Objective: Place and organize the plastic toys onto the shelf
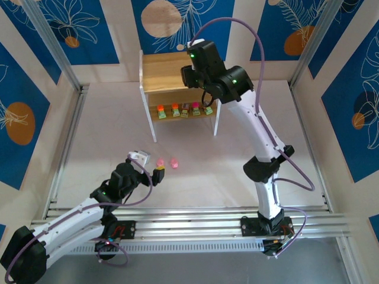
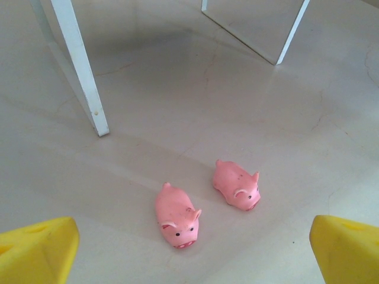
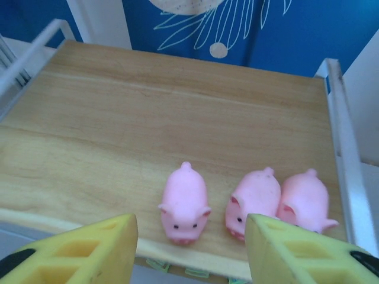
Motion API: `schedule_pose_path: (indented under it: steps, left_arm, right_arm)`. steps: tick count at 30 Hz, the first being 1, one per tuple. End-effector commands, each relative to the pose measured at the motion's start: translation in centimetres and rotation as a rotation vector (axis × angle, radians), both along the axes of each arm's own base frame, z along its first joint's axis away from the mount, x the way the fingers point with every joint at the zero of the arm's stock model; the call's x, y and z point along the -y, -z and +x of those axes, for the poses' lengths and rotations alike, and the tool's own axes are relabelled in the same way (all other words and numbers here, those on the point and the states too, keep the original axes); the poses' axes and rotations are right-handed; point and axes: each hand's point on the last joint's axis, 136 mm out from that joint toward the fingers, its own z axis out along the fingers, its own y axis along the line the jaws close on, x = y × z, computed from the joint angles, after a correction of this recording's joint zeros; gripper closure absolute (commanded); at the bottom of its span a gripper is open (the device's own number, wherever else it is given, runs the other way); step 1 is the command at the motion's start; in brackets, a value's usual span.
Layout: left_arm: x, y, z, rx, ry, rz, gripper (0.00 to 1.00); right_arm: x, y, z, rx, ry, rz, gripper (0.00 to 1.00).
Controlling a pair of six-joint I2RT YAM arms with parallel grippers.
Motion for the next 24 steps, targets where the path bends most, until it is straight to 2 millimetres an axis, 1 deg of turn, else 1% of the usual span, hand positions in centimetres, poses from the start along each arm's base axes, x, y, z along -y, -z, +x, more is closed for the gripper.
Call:
schedule_pose_path:
  steps: [1, 5, 8, 11, 14, 19, 24]
  left_arm:
    - [-0.5, -1.5, 0.8, 0.041, -0.04, -0.011, 0.0]
    - [-0.7, -1.4, 1.0, 0.031, -0.06, -0.007, 0.0]
    - [-0.8, -1.1, 1.2, 0.005, -0.074, 0.004, 0.0]
    - [-1.2, -0.5, 1.6, -0.042, -0.117, 0.04, 0.0]
    - [-1.4, -0.2, 1.9, -0.069, -0.137, 0.059, 0.0]
    - [-1.7, 0.3, 1.8, -0.11, -0.169, 0.054, 0.0]
    - [-2.1, 0.5, 1.6, -0.153, -0.202, 0.052, 0.0]
  right_arm:
    - [1.1, -1.9, -1.7, 0.036, 0.001, 0.002, 0.47]
    - [1.7, -1.9, -3.2, 0.032, -0.006, 0.0, 0.45]
    - [2.2, -1.2, -4.4, 0.026, -0.009, -0.003, 0.45]
    - [2.8, 0.3, -5.5, 0.002, -0.012, -0.001, 0.45]
    - [3.4, 2.2, -6.5, -0.029, -0.01, -0.004, 0.45]
    - [4.4, 6.5, -8.2, -0.106, -0.011, -0.011, 0.47]
    - [5.2, 10.1, -9.8, -0.173, -0.009, -0.014, 0.48]
